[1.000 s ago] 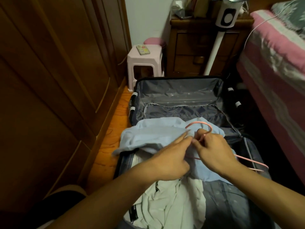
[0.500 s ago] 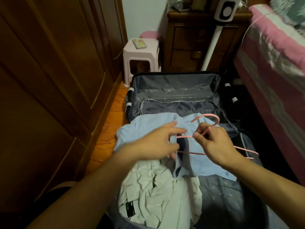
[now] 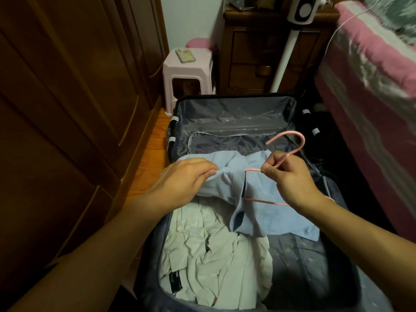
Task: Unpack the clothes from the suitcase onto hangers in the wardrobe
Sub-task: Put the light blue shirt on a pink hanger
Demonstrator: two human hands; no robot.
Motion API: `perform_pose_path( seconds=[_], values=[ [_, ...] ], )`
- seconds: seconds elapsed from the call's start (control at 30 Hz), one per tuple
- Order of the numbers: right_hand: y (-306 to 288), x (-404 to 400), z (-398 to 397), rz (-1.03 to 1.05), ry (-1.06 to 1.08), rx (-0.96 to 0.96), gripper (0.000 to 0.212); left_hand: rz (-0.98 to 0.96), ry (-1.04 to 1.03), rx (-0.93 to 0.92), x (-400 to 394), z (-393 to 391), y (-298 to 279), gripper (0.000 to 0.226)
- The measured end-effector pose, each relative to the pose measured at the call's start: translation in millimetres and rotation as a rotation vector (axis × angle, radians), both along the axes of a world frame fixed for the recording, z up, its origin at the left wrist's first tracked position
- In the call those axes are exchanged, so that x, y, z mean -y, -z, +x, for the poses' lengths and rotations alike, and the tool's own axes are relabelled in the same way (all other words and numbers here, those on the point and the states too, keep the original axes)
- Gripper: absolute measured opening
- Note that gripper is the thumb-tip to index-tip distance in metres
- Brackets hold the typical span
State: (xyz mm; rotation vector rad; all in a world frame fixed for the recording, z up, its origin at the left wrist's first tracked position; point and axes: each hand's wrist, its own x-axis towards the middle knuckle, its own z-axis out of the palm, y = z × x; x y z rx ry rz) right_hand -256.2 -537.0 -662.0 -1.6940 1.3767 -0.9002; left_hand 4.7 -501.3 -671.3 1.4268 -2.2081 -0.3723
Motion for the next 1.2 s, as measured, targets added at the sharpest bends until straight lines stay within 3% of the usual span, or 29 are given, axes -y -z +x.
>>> perform_pose_path(
  seconds=[0.17,0.3,0.37,0.5,0.53,0.6,0.7,0.83,0.97,1.07,1.2],
  values=[
    [-11,5,0,-0.035,-0.045,-0.059,0.024,-0.078,0.060,0.023,-6,-12,-4,0.021],
    [-16,5,6,-0.144,-0.187,-0.237,0.021,0.040,0.007,0.030,-7,-36,0,0.029],
    [-16,7,13,-0.319,-0.164,-0.336,0.013,0.034,-0.065,-0.067,-6,-45,5,0.034],
    [-6,3,16,-0.684,0.161,-0.297,0.018,-0.011,-0.381,-0.448,2,-38,1,0.020],
    [4,-2,16,-0.656,0.088,-0.301,0.013,-0.003,-0.429,-0.503,4,-34,-2,0.018],
    [29,-18,16,-0.446,-0.258,-0.402,0.014,0.001,-0.474,-0.535,5,-27,-5,0.017],
    [68,-27,12,-0.263,-0.631,-0.706,0.062,0.029,-0.479,-0.566,5,-23,-8,0.022],
    [78,-10,9,-0.200,-0.631,-0.767,0.088,0.124,-0.348,-0.664,0,-27,-22,0.023],
    [79,-3,15,-0.309,-0.639,-0.917,0.085,0.089,-0.313,-0.659,-6,-23,-26,0.020],
    [83,-5,15,-0.263,-0.622,-1.029,0.087,0.102,-0.337,-0.699,-6,-16,-25,0.021],
    [75,1,15,-0.323,-0.509,-1.172,0.071,0.099,-0.331,-0.707,-6,-12,-30,0.020]
  ],
)
